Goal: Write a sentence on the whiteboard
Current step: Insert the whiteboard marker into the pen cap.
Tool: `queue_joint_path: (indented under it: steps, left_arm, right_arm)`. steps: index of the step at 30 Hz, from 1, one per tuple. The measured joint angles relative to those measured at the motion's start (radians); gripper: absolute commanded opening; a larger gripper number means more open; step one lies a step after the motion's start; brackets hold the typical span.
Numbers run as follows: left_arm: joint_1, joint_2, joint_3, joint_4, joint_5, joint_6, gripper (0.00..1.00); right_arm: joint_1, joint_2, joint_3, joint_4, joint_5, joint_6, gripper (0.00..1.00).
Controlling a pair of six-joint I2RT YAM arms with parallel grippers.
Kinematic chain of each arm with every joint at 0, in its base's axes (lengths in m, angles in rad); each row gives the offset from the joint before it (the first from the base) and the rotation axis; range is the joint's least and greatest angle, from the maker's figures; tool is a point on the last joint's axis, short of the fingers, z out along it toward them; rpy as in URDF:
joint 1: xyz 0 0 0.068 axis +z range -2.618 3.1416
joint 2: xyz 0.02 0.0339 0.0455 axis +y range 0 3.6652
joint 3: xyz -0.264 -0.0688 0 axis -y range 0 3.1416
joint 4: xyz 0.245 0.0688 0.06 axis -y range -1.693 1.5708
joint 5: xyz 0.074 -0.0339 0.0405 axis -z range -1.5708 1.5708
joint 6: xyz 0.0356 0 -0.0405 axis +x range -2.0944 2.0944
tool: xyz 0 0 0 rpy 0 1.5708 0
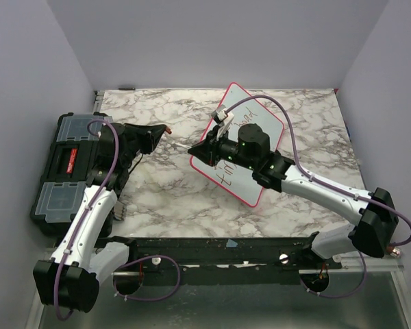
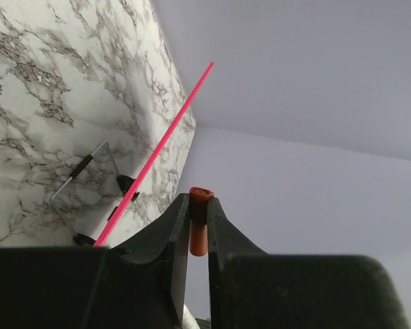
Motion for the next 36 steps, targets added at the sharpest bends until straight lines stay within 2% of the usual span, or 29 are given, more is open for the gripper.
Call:
queue_joint_path:
  steps: [36]
  left_arm:
    - [0.0,0.0,-0.034,0.071,0.046,-0.038,0.0]
  right_arm:
    - [0.006,0.059,0.034,0.075,0.067,0.005,0.01]
